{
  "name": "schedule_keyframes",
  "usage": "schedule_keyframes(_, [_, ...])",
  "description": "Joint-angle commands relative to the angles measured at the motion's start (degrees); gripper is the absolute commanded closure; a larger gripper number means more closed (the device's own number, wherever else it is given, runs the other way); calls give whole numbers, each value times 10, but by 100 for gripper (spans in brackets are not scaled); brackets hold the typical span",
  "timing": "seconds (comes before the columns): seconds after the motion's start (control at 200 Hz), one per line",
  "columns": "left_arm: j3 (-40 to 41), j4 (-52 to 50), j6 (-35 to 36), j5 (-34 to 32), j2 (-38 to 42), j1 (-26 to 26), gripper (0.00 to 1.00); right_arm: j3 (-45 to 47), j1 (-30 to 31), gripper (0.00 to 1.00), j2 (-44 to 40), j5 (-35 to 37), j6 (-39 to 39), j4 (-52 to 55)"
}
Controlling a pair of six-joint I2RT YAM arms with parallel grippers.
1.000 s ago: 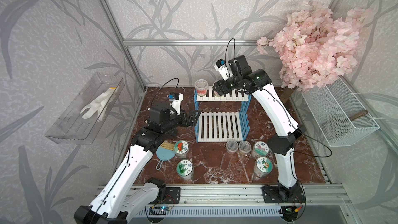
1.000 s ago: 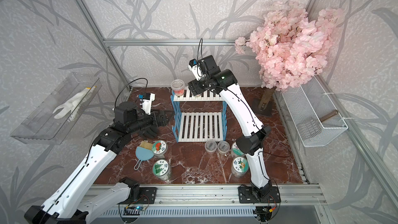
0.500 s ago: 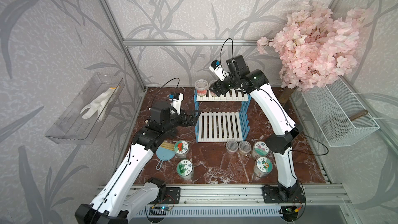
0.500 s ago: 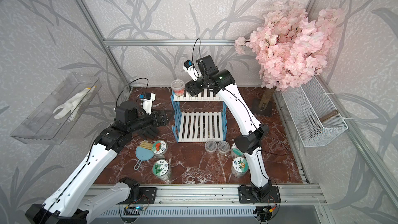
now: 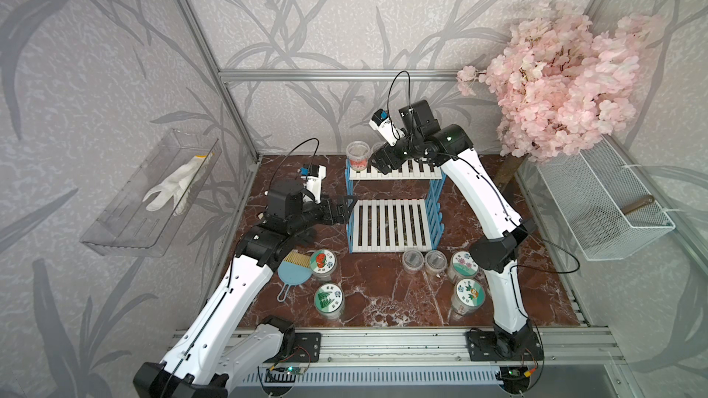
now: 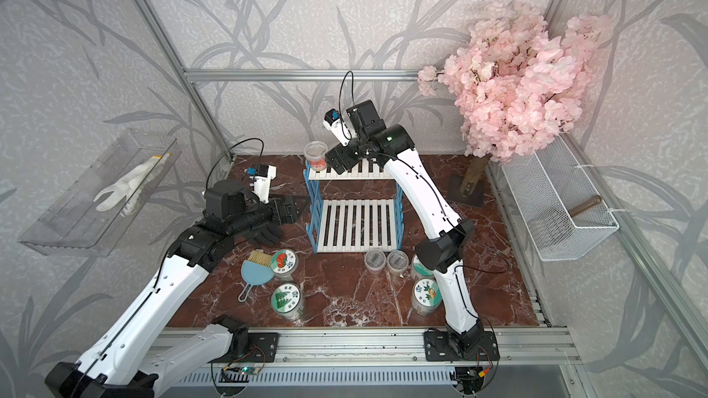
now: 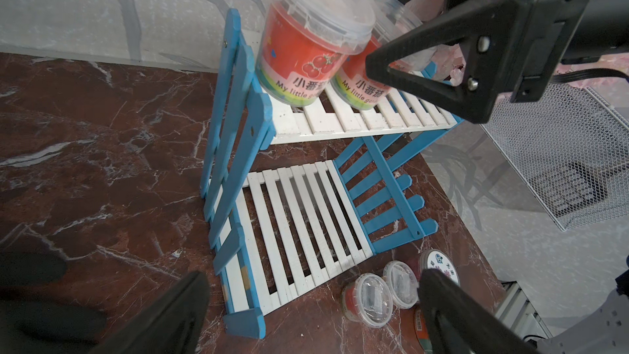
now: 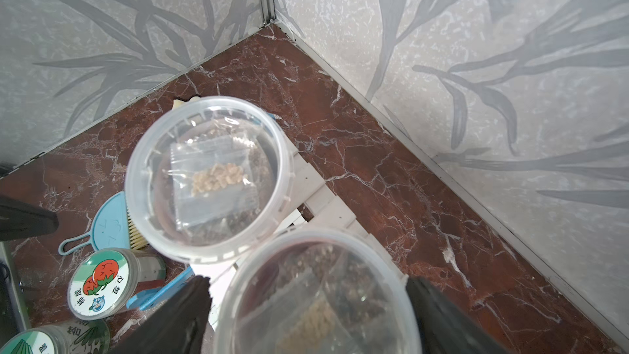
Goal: Place the seed container on the shelf
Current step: Place the seed jar on the shelf.
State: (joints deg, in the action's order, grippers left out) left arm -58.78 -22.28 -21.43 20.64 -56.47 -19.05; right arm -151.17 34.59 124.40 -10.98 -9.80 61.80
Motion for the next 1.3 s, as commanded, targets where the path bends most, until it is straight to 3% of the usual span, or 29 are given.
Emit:
schedule_keyframes(0.0, [-6, 6, 6, -2, 1, 2, 0, 18, 1, 6, -29, 14, -14, 8])
schedule_keyframes(0.44, [2, 14, -1, 3, 0, 2, 0, 74, 1, 8, -60, 31, -4, -31])
schedule_keyframes(0.79, [4, 14, -1, 4, -1, 2, 0, 90, 0, 17, -66, 33, 5, -56])
schedule_keyframes(1.295, [1, 15, -1, 8, -7, 3, 0, 122, 0, 18, -81, 22, 7, -73])
